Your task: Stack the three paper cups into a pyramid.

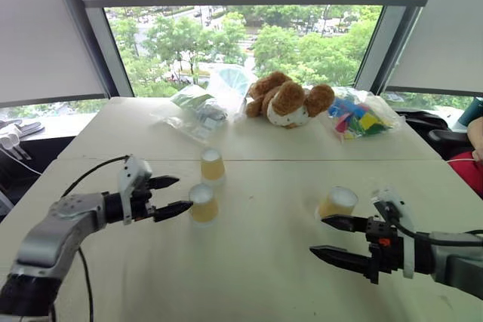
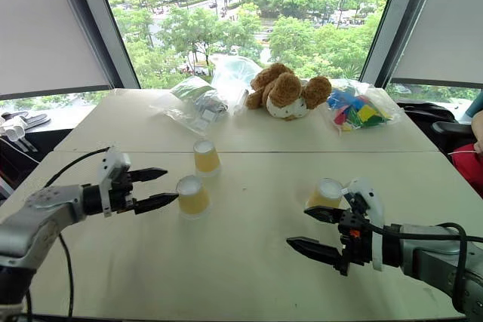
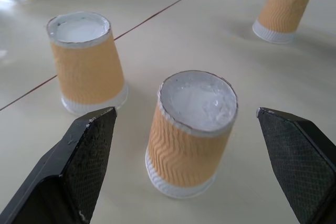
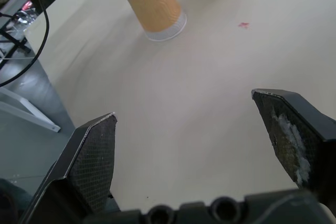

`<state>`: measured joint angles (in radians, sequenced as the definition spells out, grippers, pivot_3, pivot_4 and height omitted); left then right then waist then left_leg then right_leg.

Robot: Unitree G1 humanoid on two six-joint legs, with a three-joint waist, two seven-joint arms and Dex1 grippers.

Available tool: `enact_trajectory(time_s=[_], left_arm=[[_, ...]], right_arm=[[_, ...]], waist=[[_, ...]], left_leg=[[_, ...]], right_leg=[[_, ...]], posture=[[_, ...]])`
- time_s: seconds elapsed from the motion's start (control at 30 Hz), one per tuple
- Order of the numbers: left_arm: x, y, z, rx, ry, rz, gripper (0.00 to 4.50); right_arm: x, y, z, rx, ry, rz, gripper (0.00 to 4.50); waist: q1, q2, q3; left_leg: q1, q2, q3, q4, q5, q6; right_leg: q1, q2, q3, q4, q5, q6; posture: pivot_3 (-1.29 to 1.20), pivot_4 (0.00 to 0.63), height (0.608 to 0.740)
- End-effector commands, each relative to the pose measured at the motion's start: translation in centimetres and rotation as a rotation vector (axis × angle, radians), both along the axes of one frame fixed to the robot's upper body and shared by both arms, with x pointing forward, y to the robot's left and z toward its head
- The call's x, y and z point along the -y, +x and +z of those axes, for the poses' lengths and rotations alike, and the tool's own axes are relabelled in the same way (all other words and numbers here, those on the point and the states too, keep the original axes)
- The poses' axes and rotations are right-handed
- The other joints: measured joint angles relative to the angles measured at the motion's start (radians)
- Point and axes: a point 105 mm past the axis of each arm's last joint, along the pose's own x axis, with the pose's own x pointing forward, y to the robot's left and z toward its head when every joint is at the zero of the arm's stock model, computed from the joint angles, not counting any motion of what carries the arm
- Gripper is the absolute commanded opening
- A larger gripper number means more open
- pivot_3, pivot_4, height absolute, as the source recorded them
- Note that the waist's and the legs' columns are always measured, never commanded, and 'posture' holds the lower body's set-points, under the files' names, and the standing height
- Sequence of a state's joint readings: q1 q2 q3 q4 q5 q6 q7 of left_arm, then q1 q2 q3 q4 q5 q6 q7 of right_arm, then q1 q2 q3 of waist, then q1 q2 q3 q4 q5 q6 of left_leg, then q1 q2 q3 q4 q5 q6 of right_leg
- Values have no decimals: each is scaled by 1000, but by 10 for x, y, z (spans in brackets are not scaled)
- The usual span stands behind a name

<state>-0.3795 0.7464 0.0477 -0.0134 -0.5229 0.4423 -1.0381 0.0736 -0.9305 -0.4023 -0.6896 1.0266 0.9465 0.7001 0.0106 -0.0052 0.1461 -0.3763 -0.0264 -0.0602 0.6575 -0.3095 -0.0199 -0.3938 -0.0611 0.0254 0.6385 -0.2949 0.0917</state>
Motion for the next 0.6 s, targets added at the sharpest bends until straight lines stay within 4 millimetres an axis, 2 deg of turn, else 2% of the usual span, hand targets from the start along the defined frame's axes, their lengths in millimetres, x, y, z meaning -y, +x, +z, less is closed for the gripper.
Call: enact_trajectory(time_s=[0.03,0.17,0.33,0.47,0.5,0.6], left_arm=[[14,7,3,35,20,-76,4394],[30,14,-1,36,18,-135,4394],[40,18,-8,36,29,-172,4394],[44,20,-5,57,17,-171,2414],[45,21,-4,62,15,-169,2240],[46,18,1,69,7,-169,2235]], right_arm=[[-8,-4,14,62,-10,20,4500],[-11,-5,16,79,-7,6,4500],[-12,-6,16,85,-7,-15,4500],[-10,-5,16,91,-6,-31,4500],[-10,-6,16,91,-6,-33,4500],[-9,-6,15,90,-5,-44,4500]], waist=[[1,-2,1],[1,-2,2],[0,-3,2],[1,-3,2],[1,-3,2],[2,-3,2]], left_leg=[[0,0,0,0,0,0],[0,0,0,1,0,0],[0,0,0,2,0,0],[0,0,0,4,0,0],[0,0,0,4,0,0],[0,0,0,5,0,0]], right_leg=[[0,0,0,0,0,0],[0,0,0,0,0,0],[0,0,0,2,0,1],[0,0,0,4,0,1],[0,0,0,4,0,1],[0,0,0,5,0,1]], posture=[[0,150,740],[0,150,740],[0,150,740],[0,150,740],[0,150,740],[0,150,740]])
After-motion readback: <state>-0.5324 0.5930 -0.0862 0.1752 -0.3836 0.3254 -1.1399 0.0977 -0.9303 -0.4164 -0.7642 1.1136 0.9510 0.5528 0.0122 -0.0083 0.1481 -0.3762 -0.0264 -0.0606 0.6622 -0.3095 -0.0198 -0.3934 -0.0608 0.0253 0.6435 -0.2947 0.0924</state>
